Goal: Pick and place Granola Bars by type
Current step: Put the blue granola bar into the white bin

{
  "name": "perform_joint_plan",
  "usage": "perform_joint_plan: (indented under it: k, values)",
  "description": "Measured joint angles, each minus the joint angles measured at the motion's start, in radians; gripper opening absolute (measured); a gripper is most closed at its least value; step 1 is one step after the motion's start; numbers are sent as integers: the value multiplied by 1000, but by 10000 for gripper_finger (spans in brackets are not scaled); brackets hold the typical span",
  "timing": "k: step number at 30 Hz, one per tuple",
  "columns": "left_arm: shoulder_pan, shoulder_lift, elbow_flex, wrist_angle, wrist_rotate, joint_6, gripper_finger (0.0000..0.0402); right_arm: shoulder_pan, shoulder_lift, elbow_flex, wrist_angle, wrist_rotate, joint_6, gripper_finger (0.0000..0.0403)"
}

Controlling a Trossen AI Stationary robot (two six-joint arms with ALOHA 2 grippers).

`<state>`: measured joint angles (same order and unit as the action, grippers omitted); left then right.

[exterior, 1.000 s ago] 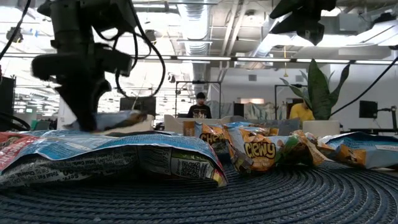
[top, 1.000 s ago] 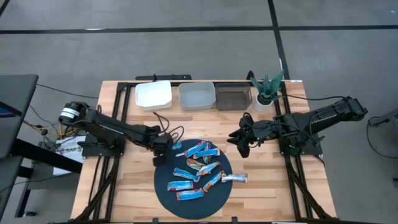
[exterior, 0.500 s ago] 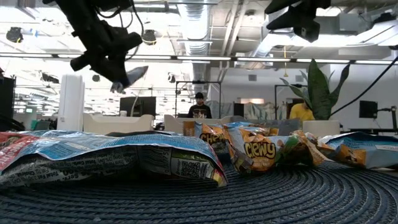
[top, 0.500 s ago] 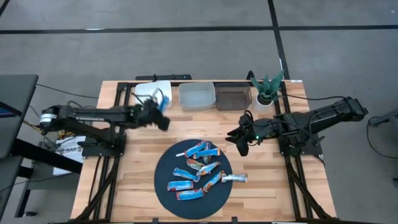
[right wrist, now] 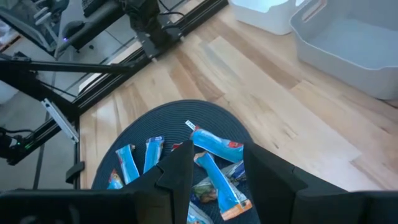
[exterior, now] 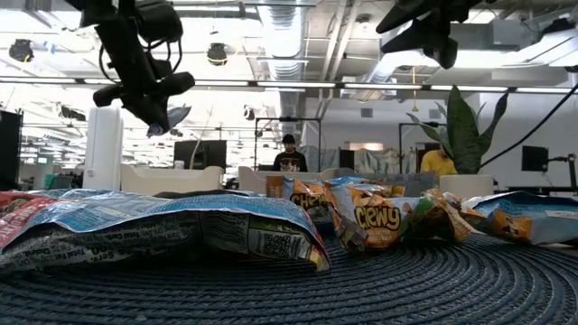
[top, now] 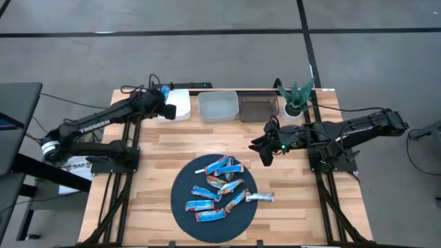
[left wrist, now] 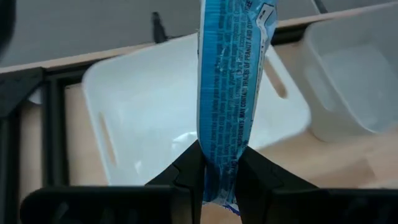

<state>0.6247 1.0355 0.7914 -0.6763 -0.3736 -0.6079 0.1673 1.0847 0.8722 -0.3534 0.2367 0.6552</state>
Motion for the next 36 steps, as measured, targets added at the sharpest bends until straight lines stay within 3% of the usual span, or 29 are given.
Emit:
perform_joint_plan:
  k: [11,20,26,29,36]
  values:
    - [116,74,0,126,179,153,67,0,0,0,0,0,0,131]
    - [147,104,0,152,180,179,132,0,0,0,0,0,18,131]
    - [146,103,0,184,201,179,143,0,0,0,0,0,18,131]
    - [141,104,0,202,337,175,139,0,0,0,-1,0,18,131]
    - [10,103,0,257,838,179,128,0,0,0,-10,0,17,131]
